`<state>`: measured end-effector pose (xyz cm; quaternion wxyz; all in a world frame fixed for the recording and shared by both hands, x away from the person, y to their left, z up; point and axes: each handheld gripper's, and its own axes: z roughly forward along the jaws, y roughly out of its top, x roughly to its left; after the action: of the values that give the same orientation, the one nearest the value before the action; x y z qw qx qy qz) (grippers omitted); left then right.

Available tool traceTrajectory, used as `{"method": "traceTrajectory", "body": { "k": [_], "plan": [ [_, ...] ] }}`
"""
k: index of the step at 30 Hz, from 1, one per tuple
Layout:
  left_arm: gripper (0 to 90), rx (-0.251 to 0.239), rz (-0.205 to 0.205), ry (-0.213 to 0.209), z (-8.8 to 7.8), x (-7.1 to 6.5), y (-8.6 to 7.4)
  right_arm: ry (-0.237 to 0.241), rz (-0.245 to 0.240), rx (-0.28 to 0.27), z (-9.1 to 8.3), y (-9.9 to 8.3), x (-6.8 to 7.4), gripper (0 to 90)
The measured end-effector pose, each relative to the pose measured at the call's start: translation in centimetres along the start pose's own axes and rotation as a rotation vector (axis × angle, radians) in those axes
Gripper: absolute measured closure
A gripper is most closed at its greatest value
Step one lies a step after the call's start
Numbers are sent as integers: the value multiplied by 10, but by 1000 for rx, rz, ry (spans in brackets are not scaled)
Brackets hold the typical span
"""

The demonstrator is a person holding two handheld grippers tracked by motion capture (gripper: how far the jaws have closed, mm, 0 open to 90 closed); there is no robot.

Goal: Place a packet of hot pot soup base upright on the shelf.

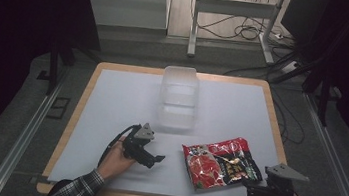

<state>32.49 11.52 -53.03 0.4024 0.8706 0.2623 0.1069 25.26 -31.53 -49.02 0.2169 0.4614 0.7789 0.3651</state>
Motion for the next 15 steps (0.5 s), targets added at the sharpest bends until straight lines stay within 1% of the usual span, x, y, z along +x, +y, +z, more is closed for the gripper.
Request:
{"method": "traceTrajectory", "body": {
  "k": [3, 5, 9, 11, 13, 15],
  "plan": [
    [24, -5, 2, -11, 2, 0, 0, 1, -4, -4, 1, 0, -2, 69],
    [25, -16, -22, -28, 3, 1, -1, 8, -8, -5, 2, -3, -6, 59],
    [25, -25, -27, -20, 1, 1, 1, 8, 4, -22, 0, -3, -10, 57],
    [24, -9, -31, -15, 2, 0, 2, 8, 7, -21, 1, -4, -10, 56],
    [21, 15, -24, -2, 4, -2, 2, 12, 7, -14, 2, -4, -11, 54],
    [14, 22, -27, 5, 6, -3, 2, 12, 5, -12, 3, -4, -11, 52]
  ]
}}
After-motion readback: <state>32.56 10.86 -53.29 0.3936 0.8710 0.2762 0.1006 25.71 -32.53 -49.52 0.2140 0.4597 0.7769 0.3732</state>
